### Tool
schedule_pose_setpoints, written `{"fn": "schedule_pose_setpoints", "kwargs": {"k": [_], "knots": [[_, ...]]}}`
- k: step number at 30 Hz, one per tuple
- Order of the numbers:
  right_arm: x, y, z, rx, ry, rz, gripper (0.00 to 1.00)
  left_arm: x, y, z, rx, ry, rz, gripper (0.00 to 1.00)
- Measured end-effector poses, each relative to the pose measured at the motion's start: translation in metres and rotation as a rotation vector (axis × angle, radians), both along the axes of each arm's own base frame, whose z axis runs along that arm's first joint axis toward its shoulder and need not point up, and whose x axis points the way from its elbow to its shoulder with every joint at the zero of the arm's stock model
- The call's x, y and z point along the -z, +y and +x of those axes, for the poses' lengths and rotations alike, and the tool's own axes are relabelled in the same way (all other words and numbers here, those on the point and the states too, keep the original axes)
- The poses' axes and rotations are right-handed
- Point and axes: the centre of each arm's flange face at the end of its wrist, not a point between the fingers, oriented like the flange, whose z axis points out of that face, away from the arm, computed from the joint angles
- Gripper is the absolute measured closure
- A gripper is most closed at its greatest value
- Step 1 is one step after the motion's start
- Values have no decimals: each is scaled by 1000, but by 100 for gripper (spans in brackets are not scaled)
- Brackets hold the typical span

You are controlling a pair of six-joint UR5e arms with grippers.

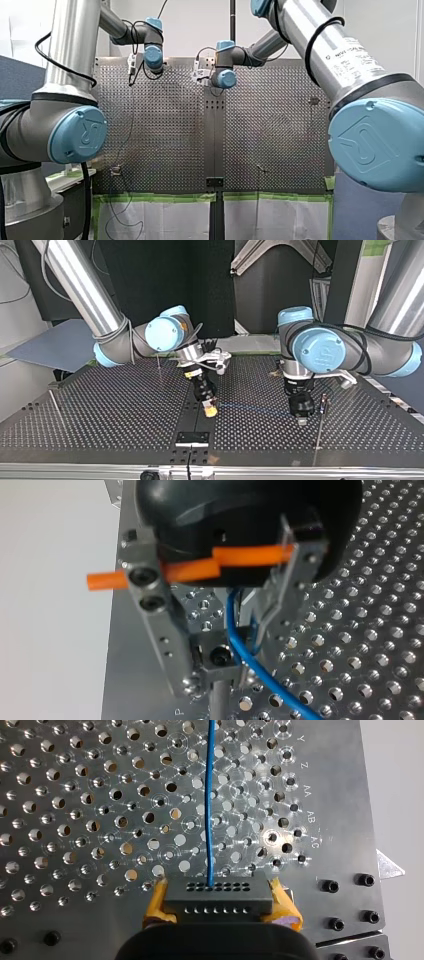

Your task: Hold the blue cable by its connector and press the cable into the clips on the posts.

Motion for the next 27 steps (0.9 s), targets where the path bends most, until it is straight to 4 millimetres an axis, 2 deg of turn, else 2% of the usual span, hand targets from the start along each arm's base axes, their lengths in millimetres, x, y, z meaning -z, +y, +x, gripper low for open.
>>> {"fn": "schedule_pose_setpoints", "kwargs": {"k": [3, 19, 22, 27], "knots": [[0, 0, 0, -1, 1, 1, 100, 0, -1, 0, 4, 0, 0, 100], [1, 1, 0, -2, 4, 3, 100, 0, -4, 0, 25, -6, -11, 100], [5, 2, -1, -1, 13, 10, 100, 0, -5, 0, 28, -6, -16, 100], [25, 3, -7, 8, 43, 38, 100, 11, -9, -4, 37, 0, -18, 100]]}}
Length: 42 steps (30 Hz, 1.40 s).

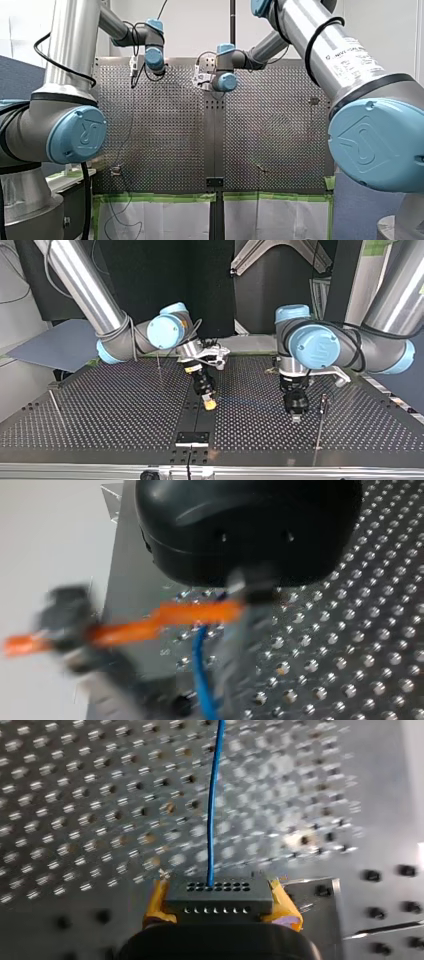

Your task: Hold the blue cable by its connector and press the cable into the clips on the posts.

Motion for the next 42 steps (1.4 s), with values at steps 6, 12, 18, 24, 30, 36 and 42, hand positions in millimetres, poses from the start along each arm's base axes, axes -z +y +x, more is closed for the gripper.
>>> {"fn": "schedule_pose_setpoints", "kwargs": {"k": [6, 12, 18, 24, 30, 36, 42], "knots": [[27, -1, -12, 37, 34, 36, 100, 19, -8, -6, 13, 6, -1, 100], [54, 5, -21, 57, 75, 70, 100, 56, -23, -6, 33, 60, 11, 100], [81, 11, -31, 91, 110, 95, 100, 104, -34, -8, 47, 113, 22, 100], [105, 21, -37, 126, 118, 101, 100, 150, -46, -15, 70, 160, 33, 100], [127, 27, -46, 158, 123, 99, 100, 185, -51, -23, 84, 189, 32, 100], [151, 35, -58, 184, 152, 117, 100, 209, -53, -35, 99, 198, 32, 100], [174, 45, -72, 231, 196, 136, 100, 243, -62, -46, 118, 224, 55, 100]]}}
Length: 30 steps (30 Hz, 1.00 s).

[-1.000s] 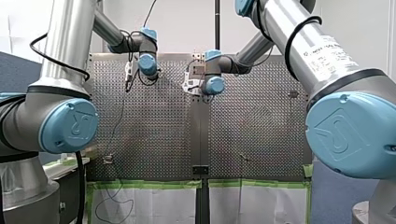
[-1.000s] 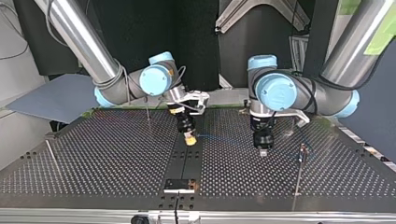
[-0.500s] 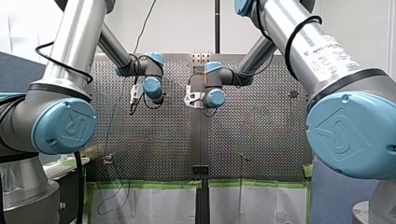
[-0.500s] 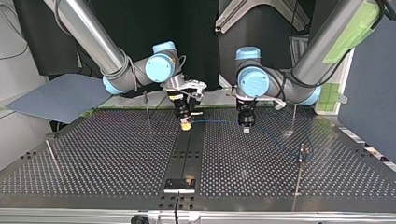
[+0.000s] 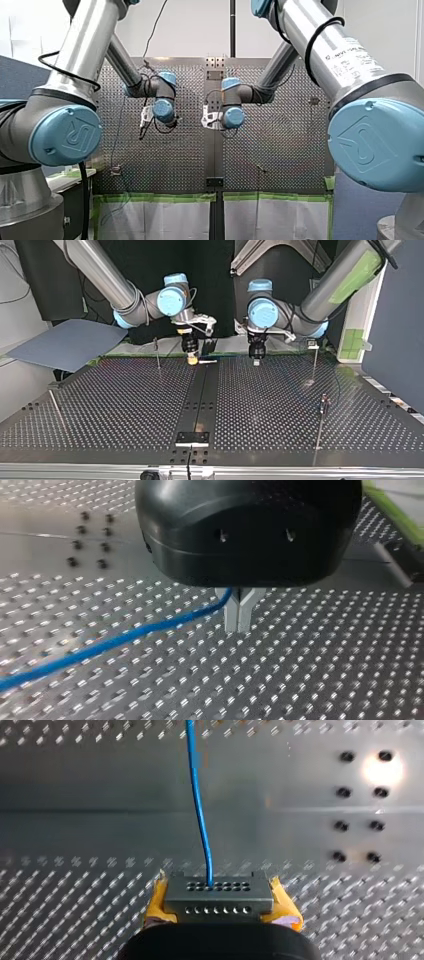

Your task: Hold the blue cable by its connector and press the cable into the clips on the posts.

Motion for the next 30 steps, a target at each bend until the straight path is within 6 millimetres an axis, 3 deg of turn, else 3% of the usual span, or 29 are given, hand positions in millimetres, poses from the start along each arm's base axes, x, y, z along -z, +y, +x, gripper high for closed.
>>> {"fn": "schedule_pose_setpoints", "kwargs": {"k": [16, 26, 30], "knots": [[54, 12, -45, 127, 1, 12, 100, 81, -37, -18, 58, 28, -13, 100], [134, 29, -80, 195, 66, 70, 100, 128, -65, -36, 90, 38, -29, 100], [164, 37, -96, 216, 84, 100, 100, 135, -71, -41, 97, 43, -27, 100]]}}
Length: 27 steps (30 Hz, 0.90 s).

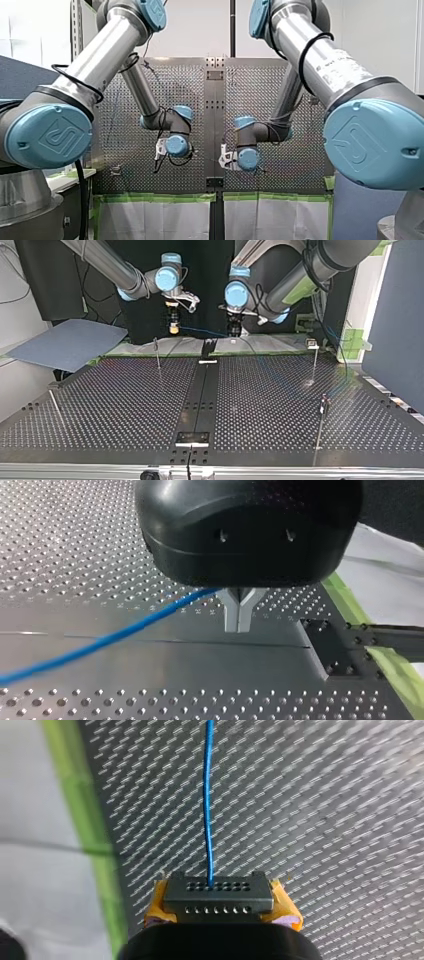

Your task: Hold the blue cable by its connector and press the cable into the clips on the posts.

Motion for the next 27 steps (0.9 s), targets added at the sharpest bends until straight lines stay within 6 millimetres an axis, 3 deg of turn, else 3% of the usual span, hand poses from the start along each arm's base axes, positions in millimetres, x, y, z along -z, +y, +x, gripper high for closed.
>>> {"fn": "schedule_pose_setpoints", "kwargs": {"k": [8, 19, 27], "knots": [[38, 3, -40, 48, 43, 39, 100, 8, -10, -9, 12, 7, -11, 100], [58, 2, -96, 76, 41, 81, 100, 46, -33, -13, 47, 6, -33, 100], [66, -6, -135, 122, 15, 101, 100, 48, -51, -17, 75, 0, -55, 100]]}}
